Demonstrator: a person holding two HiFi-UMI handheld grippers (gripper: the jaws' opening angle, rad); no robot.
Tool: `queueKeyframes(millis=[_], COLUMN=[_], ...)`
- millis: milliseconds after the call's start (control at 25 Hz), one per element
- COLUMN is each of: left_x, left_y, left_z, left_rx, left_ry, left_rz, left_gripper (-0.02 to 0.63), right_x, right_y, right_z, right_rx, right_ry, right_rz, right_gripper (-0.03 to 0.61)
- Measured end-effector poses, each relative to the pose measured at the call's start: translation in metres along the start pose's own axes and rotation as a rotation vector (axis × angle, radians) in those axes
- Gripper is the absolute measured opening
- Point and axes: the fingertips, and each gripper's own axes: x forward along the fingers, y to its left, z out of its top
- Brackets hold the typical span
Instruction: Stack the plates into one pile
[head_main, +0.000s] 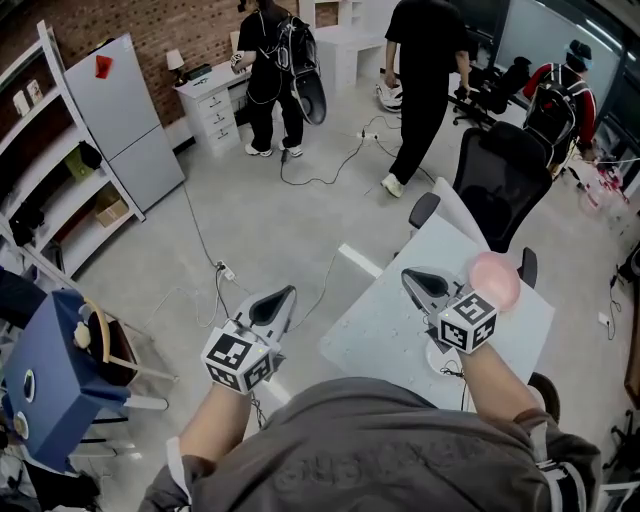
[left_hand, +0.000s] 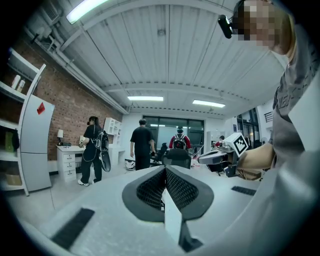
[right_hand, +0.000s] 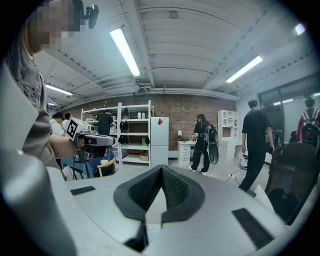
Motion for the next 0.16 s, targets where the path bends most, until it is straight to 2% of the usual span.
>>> queueKeyframes(millis=[160], left_x=[-0.0002], left_y=[-0.0027], left_z=[-0.0008], left_rx=[-0.011], left_ry=[0.004], left_rz=[-0.001], left_gripper=[0.006], right_x=[-0.0013], right_y=[0.0020], right_z=[0.0006], right_rx=[-0.003], right_ry=[0.001], right_rz=[0.006], right_gripper=[-0.008])
